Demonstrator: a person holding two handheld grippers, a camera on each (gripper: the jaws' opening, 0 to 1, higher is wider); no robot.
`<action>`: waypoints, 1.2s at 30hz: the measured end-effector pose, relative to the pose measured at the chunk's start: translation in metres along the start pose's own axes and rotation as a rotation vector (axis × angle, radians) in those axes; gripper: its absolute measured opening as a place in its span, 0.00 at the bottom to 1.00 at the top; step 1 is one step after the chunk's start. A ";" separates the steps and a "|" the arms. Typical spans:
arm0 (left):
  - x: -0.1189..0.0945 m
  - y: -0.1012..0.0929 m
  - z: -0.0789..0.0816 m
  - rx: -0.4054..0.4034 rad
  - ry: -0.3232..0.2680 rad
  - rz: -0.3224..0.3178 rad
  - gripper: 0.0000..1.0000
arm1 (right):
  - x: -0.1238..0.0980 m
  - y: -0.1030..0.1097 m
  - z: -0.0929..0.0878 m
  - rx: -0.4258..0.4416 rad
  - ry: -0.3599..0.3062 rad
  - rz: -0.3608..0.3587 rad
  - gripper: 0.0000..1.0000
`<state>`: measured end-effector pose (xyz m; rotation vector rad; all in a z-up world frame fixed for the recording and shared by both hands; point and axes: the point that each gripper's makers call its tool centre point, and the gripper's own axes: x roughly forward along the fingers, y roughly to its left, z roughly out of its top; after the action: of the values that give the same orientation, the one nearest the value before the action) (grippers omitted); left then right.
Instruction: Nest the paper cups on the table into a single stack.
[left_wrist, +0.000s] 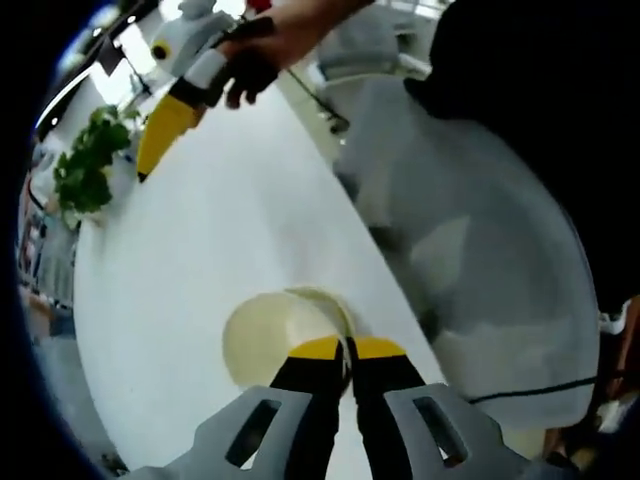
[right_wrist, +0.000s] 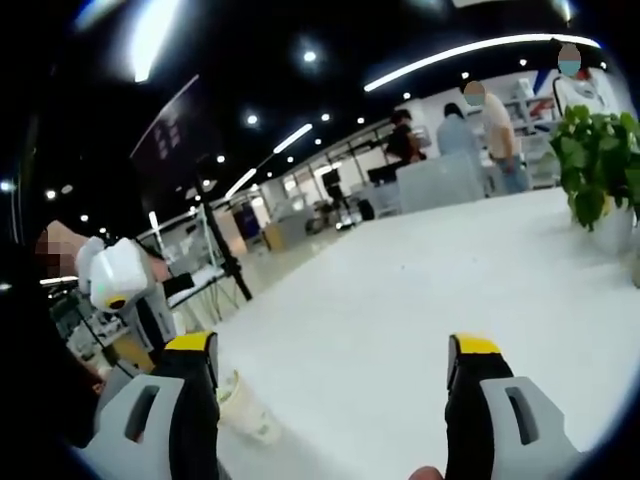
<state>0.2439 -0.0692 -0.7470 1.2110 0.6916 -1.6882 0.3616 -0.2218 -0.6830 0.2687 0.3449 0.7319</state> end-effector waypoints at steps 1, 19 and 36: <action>0.000 0.000 0.000 0.005 -0.004 0.001 0.01 | 0.000 0.000 0.000 0.000 -0.001 -0.001 0.93; 0.004 -0.002 0.002 -0.033 -0.051 0.004 0.14 | -0.003 -0.003 -0.004 0.021 0.003 -0.007 0.93; -0.034 0.006 -0.012 -0.216 -0.219 0.152 0.12 | -0.001 0.001 -0.011 -0.007 0.046 0.010 0.92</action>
<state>0.2574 -0.0498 -0.7192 0.8900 0.6130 -1.5477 0.3563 -0.2201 -0.6923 0.2474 0.3847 0.7500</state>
